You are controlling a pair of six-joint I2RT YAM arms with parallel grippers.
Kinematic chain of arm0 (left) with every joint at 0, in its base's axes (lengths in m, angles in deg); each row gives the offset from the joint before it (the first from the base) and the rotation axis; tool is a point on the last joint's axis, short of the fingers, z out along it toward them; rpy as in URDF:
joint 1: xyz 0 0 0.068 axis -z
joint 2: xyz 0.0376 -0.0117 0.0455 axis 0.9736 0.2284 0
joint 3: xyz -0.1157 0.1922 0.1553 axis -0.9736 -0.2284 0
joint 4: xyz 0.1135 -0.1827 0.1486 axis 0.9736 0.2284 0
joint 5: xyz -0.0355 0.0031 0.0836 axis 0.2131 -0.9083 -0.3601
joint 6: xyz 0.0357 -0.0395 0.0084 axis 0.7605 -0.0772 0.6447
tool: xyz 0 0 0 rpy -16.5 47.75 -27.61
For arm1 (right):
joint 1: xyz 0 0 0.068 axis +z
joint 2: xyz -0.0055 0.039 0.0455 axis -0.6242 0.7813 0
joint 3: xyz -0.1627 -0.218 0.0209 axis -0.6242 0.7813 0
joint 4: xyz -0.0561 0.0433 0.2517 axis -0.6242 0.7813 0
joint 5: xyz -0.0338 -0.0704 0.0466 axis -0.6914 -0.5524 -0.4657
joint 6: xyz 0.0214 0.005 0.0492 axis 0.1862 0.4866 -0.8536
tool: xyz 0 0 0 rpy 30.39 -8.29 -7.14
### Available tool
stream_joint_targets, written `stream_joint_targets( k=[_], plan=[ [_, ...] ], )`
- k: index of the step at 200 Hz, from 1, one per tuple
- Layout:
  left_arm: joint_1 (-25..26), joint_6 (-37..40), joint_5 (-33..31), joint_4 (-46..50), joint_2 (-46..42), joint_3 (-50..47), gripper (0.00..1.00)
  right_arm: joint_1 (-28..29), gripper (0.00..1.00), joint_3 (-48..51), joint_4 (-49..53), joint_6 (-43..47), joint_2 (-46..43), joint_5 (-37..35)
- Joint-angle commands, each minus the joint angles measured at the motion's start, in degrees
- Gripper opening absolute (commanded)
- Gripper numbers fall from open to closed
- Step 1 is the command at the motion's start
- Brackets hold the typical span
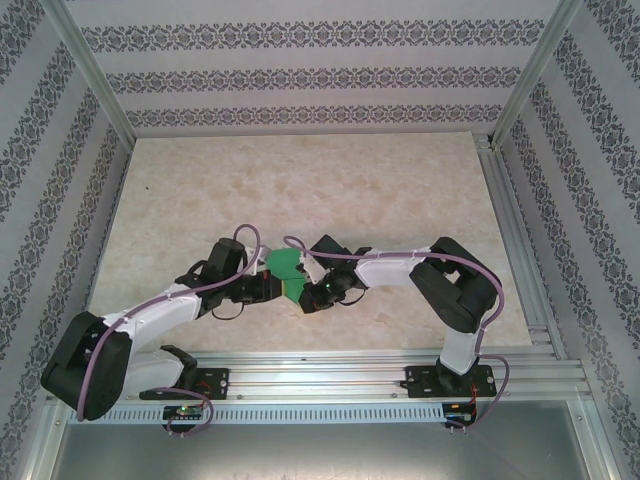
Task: Fold a paper plane with a square sheet of paper (fold left side to right side)
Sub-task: Third fold the triangle at the center of the table.
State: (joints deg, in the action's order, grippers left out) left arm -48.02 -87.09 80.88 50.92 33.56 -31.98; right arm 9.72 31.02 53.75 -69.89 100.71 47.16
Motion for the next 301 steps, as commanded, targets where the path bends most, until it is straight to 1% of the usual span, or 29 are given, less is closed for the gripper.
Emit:
stream_joint_targets(
  k=[1,61,105,152,211,241,272,301],
  plan=[
    [2.47,-3.09,-0.67,-8.78,2.74,-1.0,0.03,0.35,0.09,1.21,5.17,1.4,3.75,-5.13],
    [7.11,-3.59,-5.11,-13.4,12.56,0.93,0.02,0.35,0.09,1.22,5.9,1.62,3.99,-5.33],
    [8.58,-3.57,-7.86,-14.51,16.05,1.05,0.01,0.44,0.09,1.13,6.44,1.85,3.95,-5.49],
    [8.61,-3.69,-12.09,-14.67,16.2,0.43,0.01,0.43,0.09,0.88,7.76,2.15,4.17,-6.27],
    [8.52,-7.8,-14.61,-21.91,14.24,-1.33,0.01,0.62,0.09,0.67,7.81,1.93,4.77,-6.03],
    [8.49,-6.7,-13.98,-19.59,14.97,0.4,0.01,0.61,0.09,0.5,7.96,2.05,4.79,-6.11],
    [8.49,-6.21,-13.85,-18.65,16.57,0.17,0.0,0.53,0.09,0.41,8.12,2.02,4.92,-6.19],
    [8.52,-5.59,-15.21,-17.02,17.24,-0.18,0.0,0.57,0.09,0.26,8.52,2.03,5.14,-6.28]
  ],
)
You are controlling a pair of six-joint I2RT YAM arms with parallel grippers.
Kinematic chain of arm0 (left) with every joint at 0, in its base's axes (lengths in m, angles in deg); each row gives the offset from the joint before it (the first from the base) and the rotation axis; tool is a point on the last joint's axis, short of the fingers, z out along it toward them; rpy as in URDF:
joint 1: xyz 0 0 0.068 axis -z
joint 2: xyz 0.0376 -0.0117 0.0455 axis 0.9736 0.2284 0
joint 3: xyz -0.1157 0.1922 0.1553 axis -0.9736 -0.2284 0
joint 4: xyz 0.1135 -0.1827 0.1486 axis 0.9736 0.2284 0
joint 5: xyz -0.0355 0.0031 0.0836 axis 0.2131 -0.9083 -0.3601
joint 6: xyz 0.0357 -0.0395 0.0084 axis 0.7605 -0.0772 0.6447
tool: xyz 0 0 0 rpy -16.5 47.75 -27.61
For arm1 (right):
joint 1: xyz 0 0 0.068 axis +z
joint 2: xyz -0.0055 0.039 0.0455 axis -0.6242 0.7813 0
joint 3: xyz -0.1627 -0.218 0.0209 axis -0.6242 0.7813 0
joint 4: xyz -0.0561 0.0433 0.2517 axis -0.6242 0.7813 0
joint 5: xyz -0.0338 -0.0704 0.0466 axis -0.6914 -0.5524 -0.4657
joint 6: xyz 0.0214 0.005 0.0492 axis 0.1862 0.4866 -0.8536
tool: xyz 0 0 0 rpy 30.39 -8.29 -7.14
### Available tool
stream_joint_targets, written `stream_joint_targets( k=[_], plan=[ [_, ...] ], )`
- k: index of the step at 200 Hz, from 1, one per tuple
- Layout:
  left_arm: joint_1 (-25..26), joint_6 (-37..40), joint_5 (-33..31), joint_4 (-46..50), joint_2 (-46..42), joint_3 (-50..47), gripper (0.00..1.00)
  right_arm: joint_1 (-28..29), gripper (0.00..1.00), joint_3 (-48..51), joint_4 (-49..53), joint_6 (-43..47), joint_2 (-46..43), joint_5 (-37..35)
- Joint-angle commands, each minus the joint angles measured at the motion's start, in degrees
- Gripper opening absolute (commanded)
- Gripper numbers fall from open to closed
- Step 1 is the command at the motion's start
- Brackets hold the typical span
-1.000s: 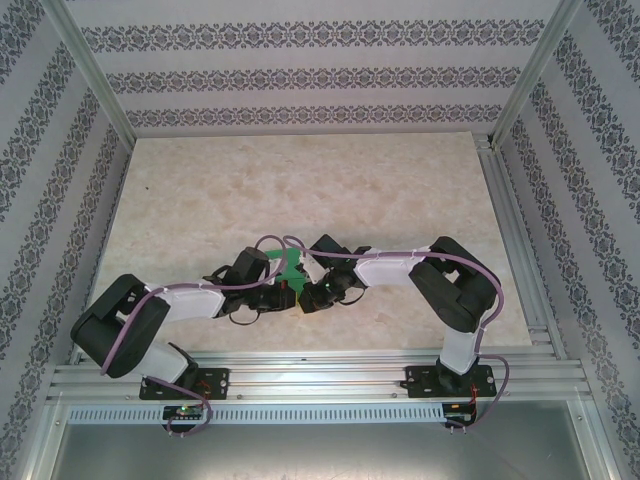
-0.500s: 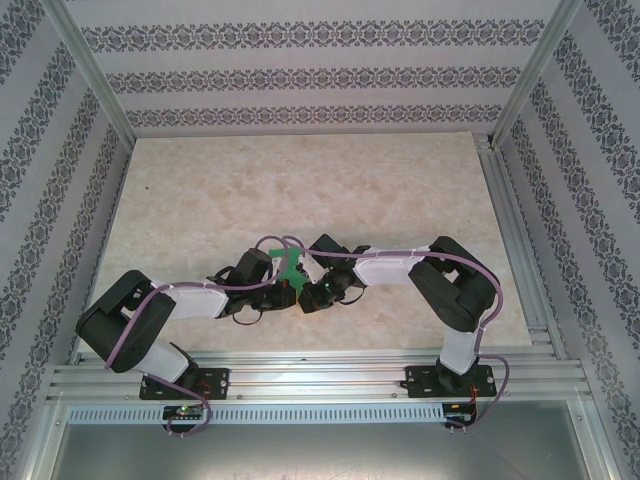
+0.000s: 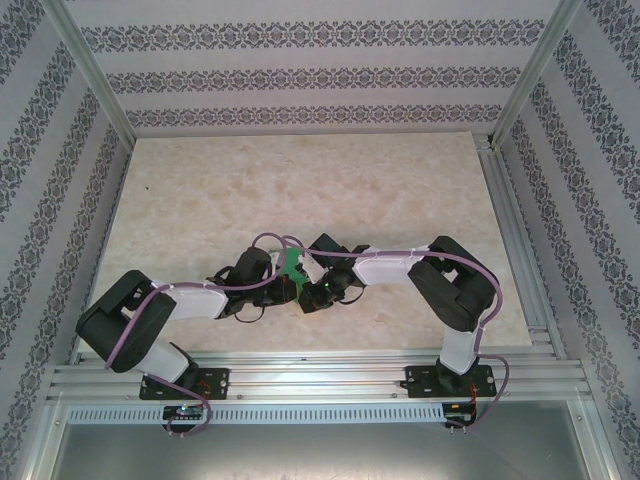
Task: Fold a paper plane with a square sheet of paper (fold left side to right side)
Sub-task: Third fold the triangle at the center of the table.
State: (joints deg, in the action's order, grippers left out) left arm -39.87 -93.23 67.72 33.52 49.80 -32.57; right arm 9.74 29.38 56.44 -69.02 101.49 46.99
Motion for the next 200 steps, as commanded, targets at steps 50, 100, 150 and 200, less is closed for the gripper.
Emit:
stream_joint_targets(
  k=[50,100,150,200],
  plan=[
    [0.06,2.53,-5.83,3.78,3.14,1.07,0.0,0.51,0.09,1.99,6.72,1.0,4.42,-6.8],
    [-3.1,5.26,-7.44,6.72,2.56,2.46,0.02,0.35,0.09,1.77,8.71,0.8,4.92,-7.36],
    [-7.99,8.02,-6.76,8.11,1.81,2.85,0.04,0.25,0.09,1.72,9.03,0.68,4.97,-7.24],
    [-14.34,11.82,-6.08,8.66,1.99,2.41,0.04,0.25,0.09,2.03,9.03,0.56,4.71,-7.16]
  ],
)
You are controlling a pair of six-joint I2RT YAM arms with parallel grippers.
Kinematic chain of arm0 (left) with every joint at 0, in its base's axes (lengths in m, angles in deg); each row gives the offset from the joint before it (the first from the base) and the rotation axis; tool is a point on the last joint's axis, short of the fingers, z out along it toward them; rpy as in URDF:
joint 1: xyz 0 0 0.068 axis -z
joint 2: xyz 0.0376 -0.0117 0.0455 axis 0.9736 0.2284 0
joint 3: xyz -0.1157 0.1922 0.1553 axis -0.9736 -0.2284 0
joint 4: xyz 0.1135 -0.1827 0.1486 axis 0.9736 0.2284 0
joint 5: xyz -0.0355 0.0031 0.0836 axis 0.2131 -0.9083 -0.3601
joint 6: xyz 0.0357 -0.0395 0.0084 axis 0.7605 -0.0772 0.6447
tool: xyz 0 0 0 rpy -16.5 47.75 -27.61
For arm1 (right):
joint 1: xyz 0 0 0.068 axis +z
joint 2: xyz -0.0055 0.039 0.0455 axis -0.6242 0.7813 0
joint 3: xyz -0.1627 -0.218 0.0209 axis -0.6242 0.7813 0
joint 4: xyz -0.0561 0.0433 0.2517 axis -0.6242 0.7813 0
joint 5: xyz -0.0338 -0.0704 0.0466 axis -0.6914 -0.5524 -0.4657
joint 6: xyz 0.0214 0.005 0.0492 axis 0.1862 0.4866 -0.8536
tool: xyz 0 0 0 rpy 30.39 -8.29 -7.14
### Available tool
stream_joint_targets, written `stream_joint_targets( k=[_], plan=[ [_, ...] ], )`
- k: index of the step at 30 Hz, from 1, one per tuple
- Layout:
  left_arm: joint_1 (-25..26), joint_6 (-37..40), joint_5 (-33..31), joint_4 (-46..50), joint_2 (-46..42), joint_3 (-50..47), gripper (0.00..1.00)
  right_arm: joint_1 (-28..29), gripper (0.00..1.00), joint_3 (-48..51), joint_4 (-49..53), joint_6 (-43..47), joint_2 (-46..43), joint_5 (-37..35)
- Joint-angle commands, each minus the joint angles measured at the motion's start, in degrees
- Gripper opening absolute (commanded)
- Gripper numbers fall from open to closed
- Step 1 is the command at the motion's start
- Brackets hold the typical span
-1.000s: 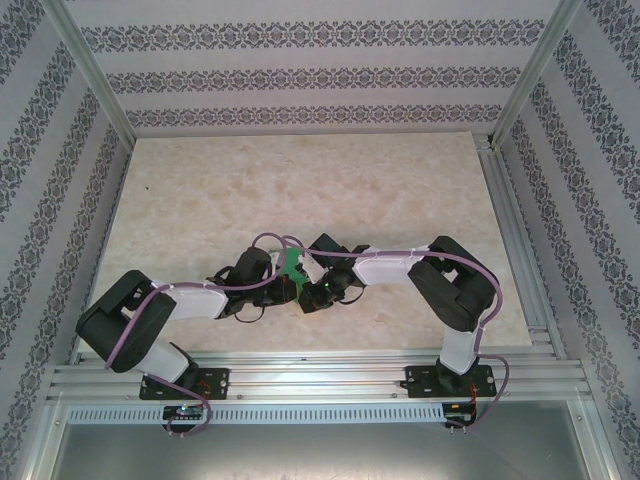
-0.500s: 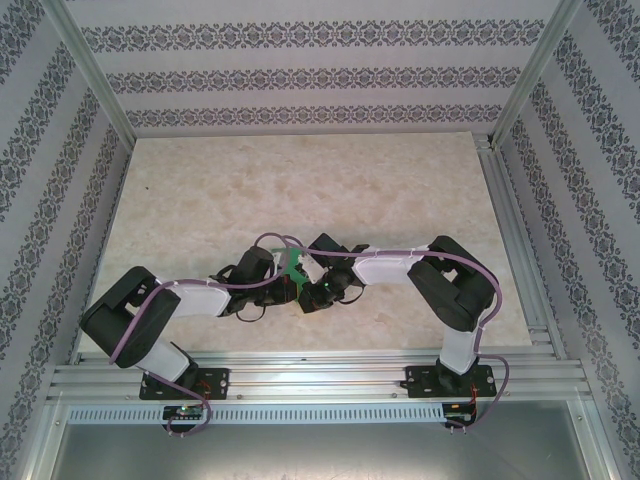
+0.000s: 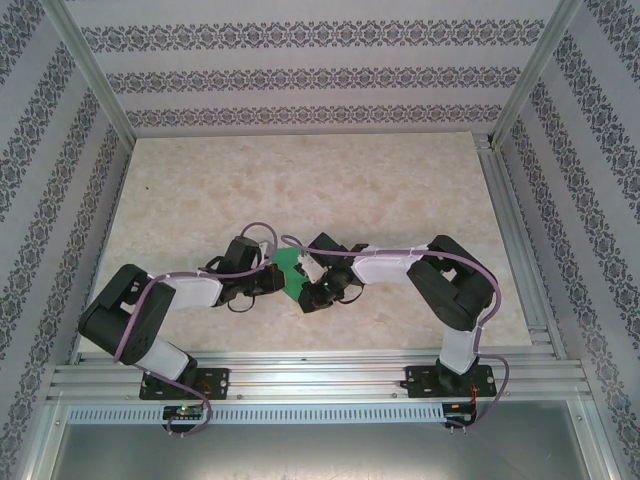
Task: Fold a paper plane with a square sheet of paper (fold left side to right side)
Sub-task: Third fold the triangle at the center of the table.
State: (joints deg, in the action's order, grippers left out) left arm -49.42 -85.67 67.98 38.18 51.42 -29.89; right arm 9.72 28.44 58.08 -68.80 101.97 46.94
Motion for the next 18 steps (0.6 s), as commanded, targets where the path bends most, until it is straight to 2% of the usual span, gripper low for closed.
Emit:
stream_joint_targets(
  k=[1,11,16,18],
  plan=[
    [-4.88,4.33,-6.32,3.95,0.41,-0.36,0.04,0.27,0.09,2.93,7.39,0.33,4.22,-7.12],
    [-12.3,6.25,-1.69,2.15,2.91,1.81,0.06,0.17,0.09,2.82,6.32,0.14,3.72,-6.25],
    [-14.83,7.23,1.03,7.37,-3.21,4.62,0.22,0.18,0.11,0.34,6.48,0.21,0.59,-6.14],
    [-16.04,7.73,1.63,10.82,-7.34,5.9,0.3,0.09,0.16,-2.14,7.15,0.61,-1.58,-6.64]
  ],
)
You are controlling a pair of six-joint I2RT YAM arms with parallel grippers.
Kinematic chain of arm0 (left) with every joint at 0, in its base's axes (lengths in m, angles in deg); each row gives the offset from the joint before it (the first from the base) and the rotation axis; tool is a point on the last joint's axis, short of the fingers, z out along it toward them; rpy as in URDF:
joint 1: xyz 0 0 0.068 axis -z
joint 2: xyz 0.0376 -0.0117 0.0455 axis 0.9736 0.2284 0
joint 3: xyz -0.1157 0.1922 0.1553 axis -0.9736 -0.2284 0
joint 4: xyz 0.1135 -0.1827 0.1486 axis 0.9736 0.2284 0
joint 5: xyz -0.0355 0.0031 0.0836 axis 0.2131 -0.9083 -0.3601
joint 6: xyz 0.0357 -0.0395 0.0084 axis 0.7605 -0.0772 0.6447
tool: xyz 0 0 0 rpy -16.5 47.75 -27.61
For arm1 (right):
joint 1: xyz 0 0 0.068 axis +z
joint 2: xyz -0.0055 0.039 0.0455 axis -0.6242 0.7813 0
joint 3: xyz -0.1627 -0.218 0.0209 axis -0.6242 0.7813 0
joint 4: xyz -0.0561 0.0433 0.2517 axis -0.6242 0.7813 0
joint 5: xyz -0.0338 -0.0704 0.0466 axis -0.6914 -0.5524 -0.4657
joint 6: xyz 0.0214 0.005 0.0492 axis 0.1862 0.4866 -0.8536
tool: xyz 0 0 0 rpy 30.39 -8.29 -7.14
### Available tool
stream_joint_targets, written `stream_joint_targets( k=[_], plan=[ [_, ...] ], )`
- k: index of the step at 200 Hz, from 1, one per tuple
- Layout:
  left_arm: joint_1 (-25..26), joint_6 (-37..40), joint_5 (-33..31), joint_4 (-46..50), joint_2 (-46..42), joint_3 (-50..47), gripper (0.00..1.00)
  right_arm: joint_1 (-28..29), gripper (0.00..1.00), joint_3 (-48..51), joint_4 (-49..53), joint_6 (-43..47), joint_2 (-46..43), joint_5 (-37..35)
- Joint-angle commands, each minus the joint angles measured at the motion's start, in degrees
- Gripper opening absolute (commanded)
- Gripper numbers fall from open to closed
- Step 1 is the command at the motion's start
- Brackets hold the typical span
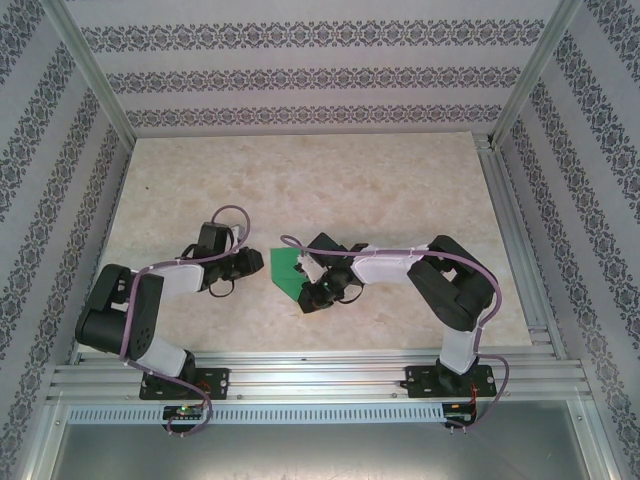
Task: Fold a paper plane with a square sheet of paper (fold left side to right side)
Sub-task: Third fold the triangle at the center of the table.
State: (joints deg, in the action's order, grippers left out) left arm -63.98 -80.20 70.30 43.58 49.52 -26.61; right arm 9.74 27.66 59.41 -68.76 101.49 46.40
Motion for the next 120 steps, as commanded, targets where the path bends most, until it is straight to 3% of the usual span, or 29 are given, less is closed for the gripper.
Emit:
stream_joint_targets(
  k=[1,52,73,106,120],
  plan=[
    [-2.03,2.28,-0.21,6.74,-7.16,2.91,0.34,0.06,0.18,-2.62,6.24,0.82,-2.12,-6.06],
    [-3.0,-2.81,6.56,14.89,-17.9,2.23,0.72,-1.42,0.39,-10.11,12.28,4.15,-9.9,-10.54],
    [-2.89,-7.56,9.26,14.8,-20.33,-0.71,0.73,-3.71,0.4,-9.55,10.84,4.61,-10.47,-10.72],
    [-2.23,-12.88,11.4,10.18,-21.63,-5.87,0.7,-4.31,0.25,-9.71,4.73,2.66,-5.8,-5.87],
    [-1.97,-13.41,11.51,8.89,-20.89,-7.11,0.69,-4.01,0.23,-9.76,2.96,1.87,-3.37,-4.85]
  ],
)
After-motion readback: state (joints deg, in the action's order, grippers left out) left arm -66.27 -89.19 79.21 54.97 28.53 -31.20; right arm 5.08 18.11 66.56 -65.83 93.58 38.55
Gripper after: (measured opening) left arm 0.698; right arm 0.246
